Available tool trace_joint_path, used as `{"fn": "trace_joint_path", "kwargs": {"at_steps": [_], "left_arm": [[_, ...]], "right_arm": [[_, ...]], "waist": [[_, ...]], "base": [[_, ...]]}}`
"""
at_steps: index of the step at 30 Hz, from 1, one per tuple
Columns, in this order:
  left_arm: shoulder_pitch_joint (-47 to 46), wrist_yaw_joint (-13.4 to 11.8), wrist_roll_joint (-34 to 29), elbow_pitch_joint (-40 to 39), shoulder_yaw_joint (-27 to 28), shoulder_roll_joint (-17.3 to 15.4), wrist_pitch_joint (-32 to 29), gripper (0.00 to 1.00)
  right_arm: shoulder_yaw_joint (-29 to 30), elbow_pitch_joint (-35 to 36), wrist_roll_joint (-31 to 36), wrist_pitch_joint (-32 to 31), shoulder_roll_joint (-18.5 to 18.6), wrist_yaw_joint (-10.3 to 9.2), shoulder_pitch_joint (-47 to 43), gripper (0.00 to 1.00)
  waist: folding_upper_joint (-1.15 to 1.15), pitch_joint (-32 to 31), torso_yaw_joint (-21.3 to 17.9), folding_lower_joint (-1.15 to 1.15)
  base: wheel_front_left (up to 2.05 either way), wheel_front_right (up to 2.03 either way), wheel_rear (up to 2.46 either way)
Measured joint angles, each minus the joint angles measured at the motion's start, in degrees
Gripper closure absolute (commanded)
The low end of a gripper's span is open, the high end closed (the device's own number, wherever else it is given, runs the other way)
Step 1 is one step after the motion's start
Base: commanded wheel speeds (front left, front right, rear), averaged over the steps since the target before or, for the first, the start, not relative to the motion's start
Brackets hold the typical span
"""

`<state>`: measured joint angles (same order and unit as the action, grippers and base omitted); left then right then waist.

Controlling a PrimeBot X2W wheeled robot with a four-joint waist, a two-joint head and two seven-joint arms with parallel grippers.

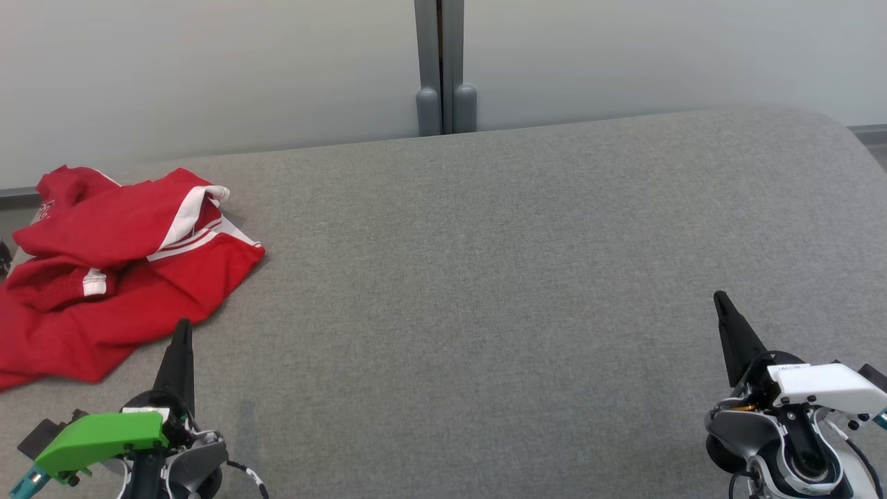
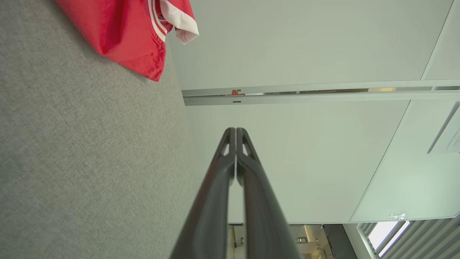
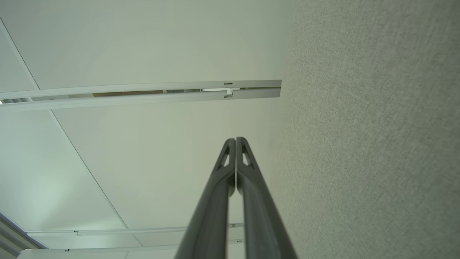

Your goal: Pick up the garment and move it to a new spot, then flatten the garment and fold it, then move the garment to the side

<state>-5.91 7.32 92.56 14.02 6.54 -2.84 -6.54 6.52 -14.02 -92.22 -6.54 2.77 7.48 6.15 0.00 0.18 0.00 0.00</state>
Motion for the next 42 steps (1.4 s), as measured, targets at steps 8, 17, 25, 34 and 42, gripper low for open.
{"fn": "trace_joint_path", "kwargs": {"at_steps": [8, 17, 25, 34, 42], "left_arm": [[0.0, 0.0, 0.0, 0.0, 0.0, 0.0, 0.0, 1.0], [0.0, 0.0, 0.0, 0.0, 0.0, 0.0, 0.0, 1.0], [0.9, -0.1, 0.0, 1.4, -0.1, 0.3, 0.1, 0.0], [1.6, -0.1, -0.7, 1.3, -2.3, 0.4, 2.5, 0.0], [1.7, -0.1, -6.0, 0.9, -3.5, 0.4, 4.6, 0.0]], "right_arm": [[0.0, 0.0, 0.0, 0.0, 0.0, 0.0, 0.0, 1.0], [0.0, 0.0, 0.0, 0.0, 0.0, 0.0, 0.0, 1.0], [-0.1, -1.3, 0.0, 0.1, -0.4, -0.01, -1.0, 0.0], [-0.8, -1.3, 2.8, 2.4, -0.5, -0.02, -1.9, 0.0], [-1.2, 0.3, 12.3, 4.5, -0.4, -0.02, -2.1, 0.0]], "waist": [[0.0, 0.0, 0.0, 0.0], [0.0, 0.0, 0.0, 0.0], [0.0, 0.0, 0.0, 0.0], [0.0, 0.1, 0.0, 0.0], [0.0, 0.3, 0.0, 0.0]], "base": [[0.0, 0.0, 0.0], [0.0, 0.0, 0.0], [0.0, 0.0, 0.0], [0.0, 0.0, 0.0], [0.0, 0.0, 0.0]]}}
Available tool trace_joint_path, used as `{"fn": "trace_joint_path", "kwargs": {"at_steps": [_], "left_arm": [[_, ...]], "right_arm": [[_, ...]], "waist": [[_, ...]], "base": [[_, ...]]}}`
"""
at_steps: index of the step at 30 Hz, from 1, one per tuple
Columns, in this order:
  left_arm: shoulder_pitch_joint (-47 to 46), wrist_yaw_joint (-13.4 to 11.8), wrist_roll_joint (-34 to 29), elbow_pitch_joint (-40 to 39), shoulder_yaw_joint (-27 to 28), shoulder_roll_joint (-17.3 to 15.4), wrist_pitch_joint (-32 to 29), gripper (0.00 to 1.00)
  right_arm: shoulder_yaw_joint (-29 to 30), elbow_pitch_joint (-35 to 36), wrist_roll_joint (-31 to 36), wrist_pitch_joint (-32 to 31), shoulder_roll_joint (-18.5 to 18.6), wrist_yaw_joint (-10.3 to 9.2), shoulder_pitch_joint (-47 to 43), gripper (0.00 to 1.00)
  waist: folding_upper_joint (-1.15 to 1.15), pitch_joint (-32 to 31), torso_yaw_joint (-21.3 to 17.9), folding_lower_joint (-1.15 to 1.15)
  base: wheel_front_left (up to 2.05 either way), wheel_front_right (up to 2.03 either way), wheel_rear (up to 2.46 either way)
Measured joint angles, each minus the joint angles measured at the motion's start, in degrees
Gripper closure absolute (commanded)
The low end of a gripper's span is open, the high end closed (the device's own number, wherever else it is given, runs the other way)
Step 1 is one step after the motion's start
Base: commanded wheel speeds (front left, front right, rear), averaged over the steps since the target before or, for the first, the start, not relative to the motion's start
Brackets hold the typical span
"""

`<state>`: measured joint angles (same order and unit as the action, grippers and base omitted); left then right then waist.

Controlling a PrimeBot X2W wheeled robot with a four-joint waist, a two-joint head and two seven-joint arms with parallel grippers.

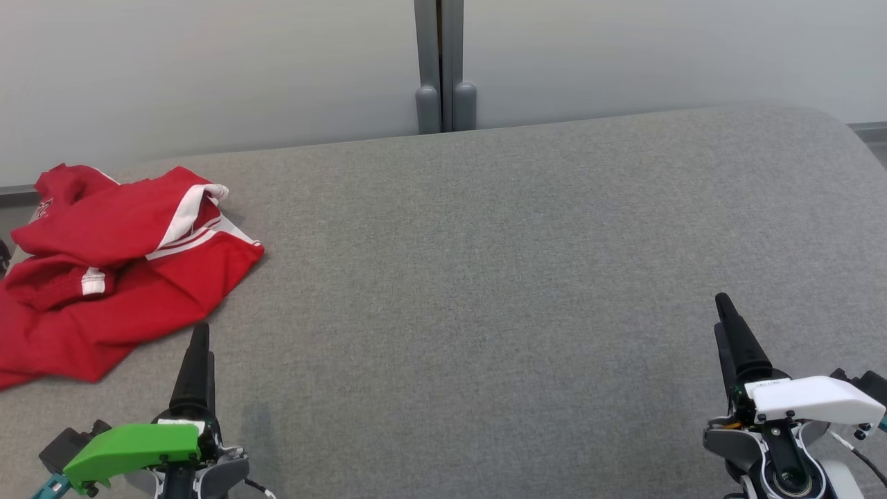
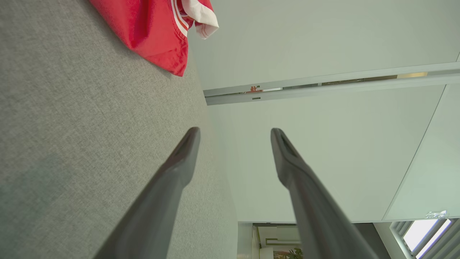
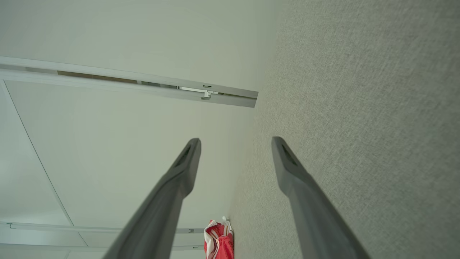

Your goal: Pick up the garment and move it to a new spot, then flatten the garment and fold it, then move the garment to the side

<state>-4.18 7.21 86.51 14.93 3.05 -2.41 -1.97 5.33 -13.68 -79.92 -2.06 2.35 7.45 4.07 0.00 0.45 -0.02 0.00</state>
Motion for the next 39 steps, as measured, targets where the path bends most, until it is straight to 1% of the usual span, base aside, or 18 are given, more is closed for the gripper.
{"fn": "trace_joint_path", "kwargs": {"at_steps": [14, 19, 28, 39], "left_arm": [[0.2, 0.0, -18.7, -1.2, -1.6, 0.0, 3.2, 0.0], [0.5, 0.0, -26.7, -1.3, -2.0, 0.0, 4.2, 0.0], [1.3, -0.1, -37.2, -1.2, -2.5, -0.1, 6.1, 0.0], [1.9, -0.3, -46.9, -1.5, -3.0, -0.2, 7.9, 0.0]], "right_arm": [[-1.4, 3.3, 21.2, 3.2, 0.0, 0.0, -0.3, 0.0], [-1.7, 4.0, 27.7, 4.2, 0.1, 0.0, -0.3, 0.0], [-2.3, 4.5, 37.3, 6.0, 0.1, 0.01, -0.5, 0.0], [-2.4, 4.9, 46.9, 7.9, 0.1, 0.01, -0.7, 0.0]], "waist": [[0.0, 0.3, 0.1, 0.0], [0.0, 0.3, 0.2, 0.0], [0.0, 0.1, 0.2, 0.0], [0.0, 0.1, 0.1, 0.0]], "base": [[0.0, 0.0, 0.0], [0.0, 0.0, 0.0], [0.0, 0.0, 0.0], [0.0, 0.0, 0.0]]}}
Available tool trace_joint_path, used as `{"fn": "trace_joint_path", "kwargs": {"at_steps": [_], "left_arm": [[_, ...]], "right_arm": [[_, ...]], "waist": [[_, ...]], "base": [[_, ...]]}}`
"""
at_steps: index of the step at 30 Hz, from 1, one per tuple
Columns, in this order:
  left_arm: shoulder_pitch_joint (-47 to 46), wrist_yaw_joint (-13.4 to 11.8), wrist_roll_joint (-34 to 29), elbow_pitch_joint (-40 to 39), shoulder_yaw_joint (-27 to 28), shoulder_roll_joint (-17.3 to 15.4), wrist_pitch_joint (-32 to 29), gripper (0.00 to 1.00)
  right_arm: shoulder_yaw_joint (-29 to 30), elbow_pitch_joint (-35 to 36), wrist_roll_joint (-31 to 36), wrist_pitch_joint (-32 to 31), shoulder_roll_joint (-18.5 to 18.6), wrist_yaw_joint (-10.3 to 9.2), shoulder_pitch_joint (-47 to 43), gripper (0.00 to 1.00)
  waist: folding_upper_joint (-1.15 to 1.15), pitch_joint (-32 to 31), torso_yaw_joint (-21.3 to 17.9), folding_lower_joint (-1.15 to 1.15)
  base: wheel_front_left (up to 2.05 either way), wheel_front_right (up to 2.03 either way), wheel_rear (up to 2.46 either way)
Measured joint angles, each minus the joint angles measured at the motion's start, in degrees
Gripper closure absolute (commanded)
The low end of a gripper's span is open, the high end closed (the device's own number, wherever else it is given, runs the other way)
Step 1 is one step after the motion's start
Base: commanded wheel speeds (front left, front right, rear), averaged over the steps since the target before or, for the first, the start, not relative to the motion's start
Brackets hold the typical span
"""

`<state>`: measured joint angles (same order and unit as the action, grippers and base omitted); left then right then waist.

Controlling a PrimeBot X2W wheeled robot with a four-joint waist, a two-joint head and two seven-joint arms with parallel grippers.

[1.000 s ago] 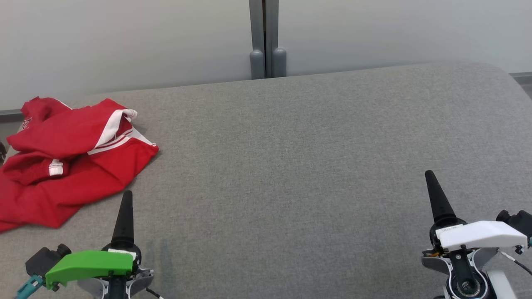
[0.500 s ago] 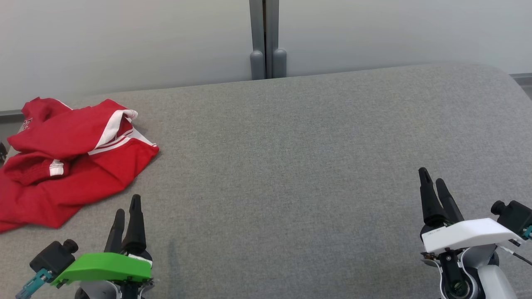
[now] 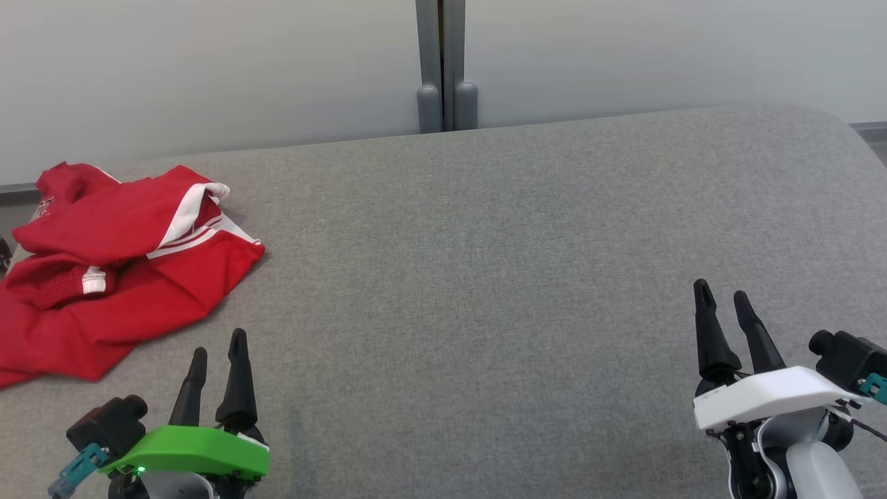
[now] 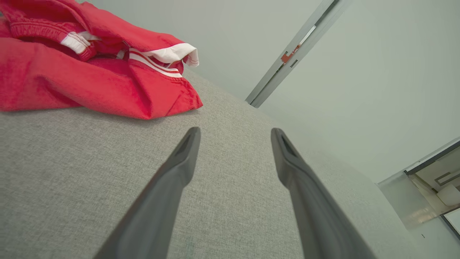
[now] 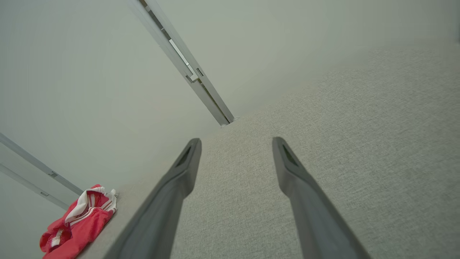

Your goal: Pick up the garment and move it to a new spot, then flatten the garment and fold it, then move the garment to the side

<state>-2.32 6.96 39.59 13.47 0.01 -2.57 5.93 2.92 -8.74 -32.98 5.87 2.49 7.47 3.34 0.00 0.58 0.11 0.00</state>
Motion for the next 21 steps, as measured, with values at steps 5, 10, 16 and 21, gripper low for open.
{"fn": "trace_joint_path", "kwargs": {"at_steps": [5, 10, 16, 21], "left_arm": [[0.4, -0.2, -3.8, -0.1, -0.2, 0.0, 0.9, 0.0], [0.6, -0.3, -7.9, -0.1, -0.6, -0.1, 1.8, 0.0], [0.6, -0.3, -11.5, 0.1, -0.7, -0.2, 2.8, 0.0], [1.1, -0.4, -14.4, 0.2, -0.7, -0.2, 3.4, 0.0]], "right_arm": [[0.0, 0.1, 3.9, 0.9, 0.0, 0.0, -0.1, 0.0], [0.0, 0.1, 8.3, 1.8, 0.0, 0.0, -0.1, 0.0], [-0.1, 0.0, 12.4, 2.8, 0.1, 0.0, -0.1, 0.0], [-0.5, 0.0, 15.6, 3.4, 0.1, 0.0, -0.1, 0.0]], "waist": [[0.0, 0.1, -0.1, 0.0], [0.0, 0.2, 0.0, 0.0], [0.0, 0.3, 0.1, 0.0], [0.0, 0.3, 0.2, 0.0]], "base": [[0.0, 0.0, 0.0], [0.0, 0.0, 0.0], [0.0, 0.0, 0.0], [0.0, 0.0, 0.0]]}}
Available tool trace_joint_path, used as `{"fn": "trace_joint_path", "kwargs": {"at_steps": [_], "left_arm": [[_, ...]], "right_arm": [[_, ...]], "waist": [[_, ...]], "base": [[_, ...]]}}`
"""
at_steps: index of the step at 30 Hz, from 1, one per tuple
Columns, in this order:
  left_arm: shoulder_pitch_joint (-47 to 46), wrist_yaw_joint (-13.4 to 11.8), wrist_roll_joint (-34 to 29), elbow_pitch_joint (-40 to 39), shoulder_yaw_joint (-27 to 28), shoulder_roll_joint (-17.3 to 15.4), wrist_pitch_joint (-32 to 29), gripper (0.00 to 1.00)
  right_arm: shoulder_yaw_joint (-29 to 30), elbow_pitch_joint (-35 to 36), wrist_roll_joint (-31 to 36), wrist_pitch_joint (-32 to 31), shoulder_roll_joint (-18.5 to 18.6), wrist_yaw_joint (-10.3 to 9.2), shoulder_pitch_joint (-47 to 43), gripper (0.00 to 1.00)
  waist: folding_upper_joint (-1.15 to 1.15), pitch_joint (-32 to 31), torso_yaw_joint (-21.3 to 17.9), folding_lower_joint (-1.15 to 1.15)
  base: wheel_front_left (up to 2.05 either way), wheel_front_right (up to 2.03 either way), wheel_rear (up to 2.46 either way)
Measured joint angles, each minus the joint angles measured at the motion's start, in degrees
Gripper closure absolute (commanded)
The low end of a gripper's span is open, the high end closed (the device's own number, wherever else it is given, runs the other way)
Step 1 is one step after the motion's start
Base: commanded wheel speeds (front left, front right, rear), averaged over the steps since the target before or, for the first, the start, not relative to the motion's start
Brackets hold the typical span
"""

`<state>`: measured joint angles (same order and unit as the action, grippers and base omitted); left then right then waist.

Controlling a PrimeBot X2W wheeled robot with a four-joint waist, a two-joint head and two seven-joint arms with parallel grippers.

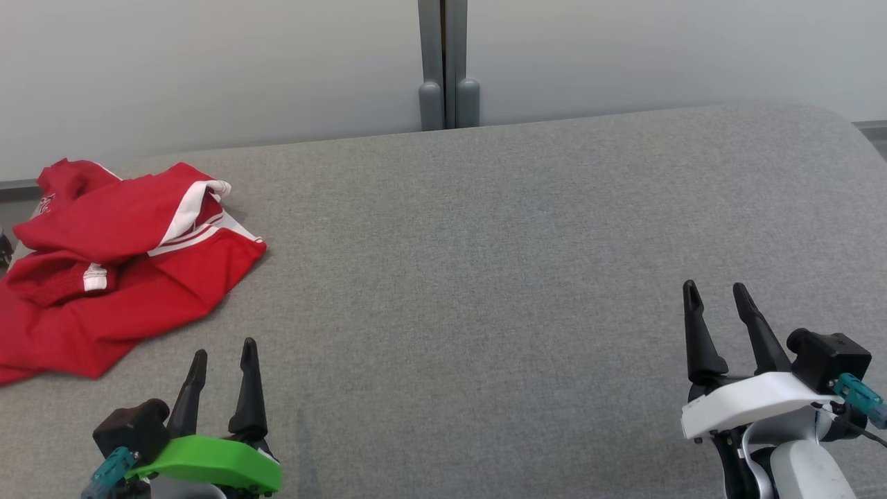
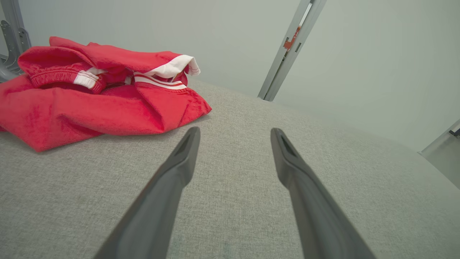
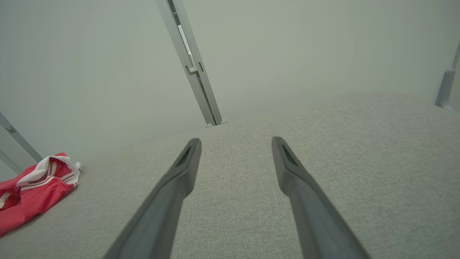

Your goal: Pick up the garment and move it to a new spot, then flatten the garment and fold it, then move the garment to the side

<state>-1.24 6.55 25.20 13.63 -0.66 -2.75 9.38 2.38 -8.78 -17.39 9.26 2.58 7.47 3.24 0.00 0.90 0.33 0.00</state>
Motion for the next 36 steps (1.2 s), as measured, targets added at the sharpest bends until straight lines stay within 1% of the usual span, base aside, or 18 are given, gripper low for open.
{"fn": "trace_joint_path", "kwargs": {"at_steps": [13, 19, 21, 26, 31, 36], "left_arm": [[0.6, 0.0, -7.1, 0.0, 0.0, -0.1, 1.8, 0.0], [0.7, 0.0, -9.8, 0.0, -0.2, -0.1, 2.4, 0.0], [0.7, 0.0, -11.8, 0.2, -0.3, -0.1, 2.9, 0.0], [0.9, 0.0, -14.2, 0.5, -0.4, -0.1, 3.5, 0.0], [1.0, 0.0, -15.7, 1.2, -0.3, -0.1, 4.1, 0.0], [1.2, 0.3, -15.9, 1.9, 0.0, -0.1, 4.6, 0.0]], "right_arm": [[-0.5, -0.1, 6.7, 1.8, 0.0, 0.01, -0.2, 0.0], [-0.5, -0.8, 8.6, 2.5, 0.1, 0.01, -0.7, 0.0], [-0.4, -1.3, 10.3, 3.0, 0.1, 0.01, -0.7, 0.0], [-0.1, -1.7, 11.4, 3.5, 0.1, 0.01, -0.7, 0.0], [0.1, -2.0, 12.9, 4.1, 0.1, 0.01, -1.0, 0.0], [0.1, -2.4, 14.5, 4.7, 0.1, 0.01, -1.2, 0.0]], "waist": [[0.0, 0.1, -0.1, 0.0], [0.0, 0.1, -0.3, 0.0], [0.0, 0.2, -0.4, 0.0], [0.0, 0.3, -0.3, 0.0], [0.0, 0.3, -0.2, 0.0], [0.0, 0.2, 0.0, 0.0]], "base": [[0.0, 0.0, 0.0], [0.0, 0.0, 0.0], [0.0, 0.0, 0.0], [0.0, 0.0, 0.0], [0.0, 0.0, 0.0], [0.0, 0.0, 0.0]]}}
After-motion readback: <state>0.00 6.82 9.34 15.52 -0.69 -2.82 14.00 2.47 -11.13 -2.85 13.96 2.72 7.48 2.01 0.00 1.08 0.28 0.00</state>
